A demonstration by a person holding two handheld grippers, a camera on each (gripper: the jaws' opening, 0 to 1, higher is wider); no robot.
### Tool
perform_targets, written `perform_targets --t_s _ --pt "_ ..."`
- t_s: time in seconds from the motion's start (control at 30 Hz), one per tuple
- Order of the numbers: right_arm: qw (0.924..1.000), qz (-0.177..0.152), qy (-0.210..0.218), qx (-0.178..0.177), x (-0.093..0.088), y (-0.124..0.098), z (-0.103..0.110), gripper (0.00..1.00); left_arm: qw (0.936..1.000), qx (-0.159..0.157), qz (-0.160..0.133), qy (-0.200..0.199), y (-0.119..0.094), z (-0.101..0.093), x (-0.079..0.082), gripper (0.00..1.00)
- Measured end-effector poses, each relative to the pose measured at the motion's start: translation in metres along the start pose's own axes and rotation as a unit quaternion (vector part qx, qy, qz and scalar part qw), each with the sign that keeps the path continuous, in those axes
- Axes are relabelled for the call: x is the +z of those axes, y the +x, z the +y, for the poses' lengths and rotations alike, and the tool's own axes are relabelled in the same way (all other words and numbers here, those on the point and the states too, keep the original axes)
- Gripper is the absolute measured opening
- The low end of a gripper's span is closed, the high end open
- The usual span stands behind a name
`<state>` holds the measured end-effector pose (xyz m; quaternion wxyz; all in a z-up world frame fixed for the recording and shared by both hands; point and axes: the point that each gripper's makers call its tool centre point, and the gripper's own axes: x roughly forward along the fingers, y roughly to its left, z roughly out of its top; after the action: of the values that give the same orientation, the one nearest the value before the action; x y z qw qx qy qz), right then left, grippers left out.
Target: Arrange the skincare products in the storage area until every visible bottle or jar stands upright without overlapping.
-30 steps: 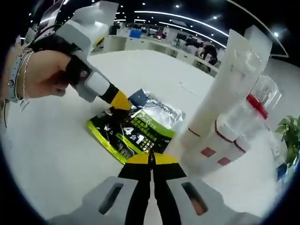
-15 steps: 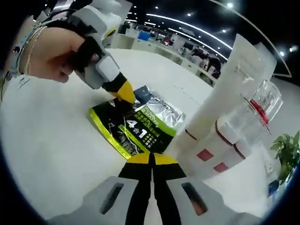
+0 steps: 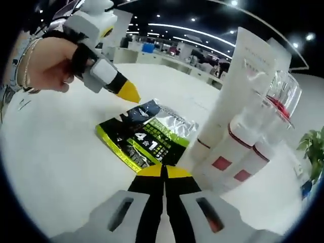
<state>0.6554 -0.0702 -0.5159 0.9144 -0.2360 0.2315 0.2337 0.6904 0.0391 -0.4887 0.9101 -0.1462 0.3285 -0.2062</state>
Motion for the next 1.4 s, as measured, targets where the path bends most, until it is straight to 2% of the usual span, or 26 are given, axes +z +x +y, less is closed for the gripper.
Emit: perform_targets --t_s 0.1,0.17,0.2,0.27,0.3,0.37,0.43,0.5,0.67,0.7,0.73,0.77,0.83,0.93,1.0,1.03,1.07,1.13,1.17,1.23,1.37,1.4 --pt "1.0 -0.001 0.002 0.0 0.001 0.0 0.0 0.0 0.9982 0.002 -0.005 0.059 -0.008 -0.01 -0.011 0.07" --pt "1.0 -0.001 0.001 0.0 0.001 -0.001 0.001 0.0 0.9952 0.005 0.011 0.097 -0.01 -0.016 -0.027 0.07" --pt "1.0 -0.001 0.001 0.0 0.001 -0.001 0.001 0.0 0.9941 0.004 0.027 0.105 -0.01 -0.018 -0.038 0.07" --pt "1.0 -0.001 0.001 0.0 0.001 -0.001 0.001 0.0 0.9949 0.005 0.036 0.094 -0.009 -0.019 -0.047 0.07" --pt "1.0 0.0 0.001 0.0 0.001 -0.001 0.001 0.0 0.9951 0.015 0.051 0.084 -0.008 -0.015 -0.055 0.07" --pt "1.0 0.002 -0.003 0.0 0.001 -0.001 0.001 0.0 0.9951 0.021 0.044 0.086 -0.005 -0.011 -0.055 0.04" --pt "1.0 0.002 -0.007 -0.001 0.001 -0.001 0.001 0.0 0.9885 0.035 0.041 0.141 -0.005 -0.005 -0.052 0.01" --pt "1.0 -0.003 -0.009 -0.002 0.0 -0.001 0.001 0.0 0.9829 0.034 0.038 0.177 -0.003 -0.006 -0.05 0.01" --pt "0.9999 -0.004 -0.013 -0.005 0.001 0.0 0.001 0.0 0.9804 0.037 0.042 0.189 -0.004 -0.006 -0.05 0.03" --pt "0.9997 -0.002 -0.022 -0.004 0.001 0.0 0.001 0.0 0.9817 0.046 0.046 0.179 -0.007 -0.003 -0.047 0.04" --pt "0.9996 -0.001 -0.027 -0.004 0.001 0.0 0.001 0.0 0.9831 0.065 0.024 0.17 -0.015 -0.001 -0.036 0.03" --pt "0.9994 -0.002 -0.033 -0.004 0.001 -0.001 0.002 0.0 0.9799 0.079 -0.02 0.182 -0.024 -0.001 -0.018 0.04" --pt "0.9995 -0.002 -0.03 -0.005 0.001 -0.001 0.001 0.0 0.976 0.07 -0.075 0.192 -0.039 -0.013 0.005 0.04" --pt "1.0 0.001 -0.005 -0.008 0.0 -0.001 0.0 0.0 0.9755 0.057 -0.088 0.193 -0.056 -0.024 0.015 0.04" --pt "0.9998 0.006 -0.015 -0.011 0.003 -0.006 -0.001 0.0 0.9677 0.053 -0.122 0.214 -0.077 -0.032 0.03 0.04" --pt "0.9998 -0.004 -0.015 -0.014 0.006 -0.008 -0.003 0.0 0.9669 0.051 -0.129 0.215 -0.084 -0.035 0.032 0.04" --pt "0.9992 -0.039 0.009 -0.009 0.017 -0.01 -0.003 0.0 0.9654 0.045 -0.141 0.215 -0.094 -0.039 0.036 0.05" --pt "0.9959 -0.079 0.045 0.002 0.032 -0.017 -0.003 0.0 0.9626 0.027 -0.164 0.214 -0.109 -0.045 0.041 0.05" --pt "0.9947 -0.092 0.045 0.01 0.038 -0.021 -0.003 0.0 0.9596 0.023 -0.179 0.216 -0.119 -0.046 0.044 0.05" --pt "0.9938 -0.099 0.045 0.022 0.042 -0.025 0.001 0.01 0.9563 0.037 -0.192 0.217 -0.136 -0.038 0.042 0.05" --pt "0.9894 -0.119 0.061 0.056 0.051 -0.032 0.015 0.03 0.9562 0.062 -0.181 0.221 -0.155 -0.019 0.029 0.1" --pt "0.9867 -0.125 0.074 0.072 0.055 -0.034 0.022 0.04 0.9551 0.079 -0.175 0.226 -0.161 -0.009 0.024 0.1"
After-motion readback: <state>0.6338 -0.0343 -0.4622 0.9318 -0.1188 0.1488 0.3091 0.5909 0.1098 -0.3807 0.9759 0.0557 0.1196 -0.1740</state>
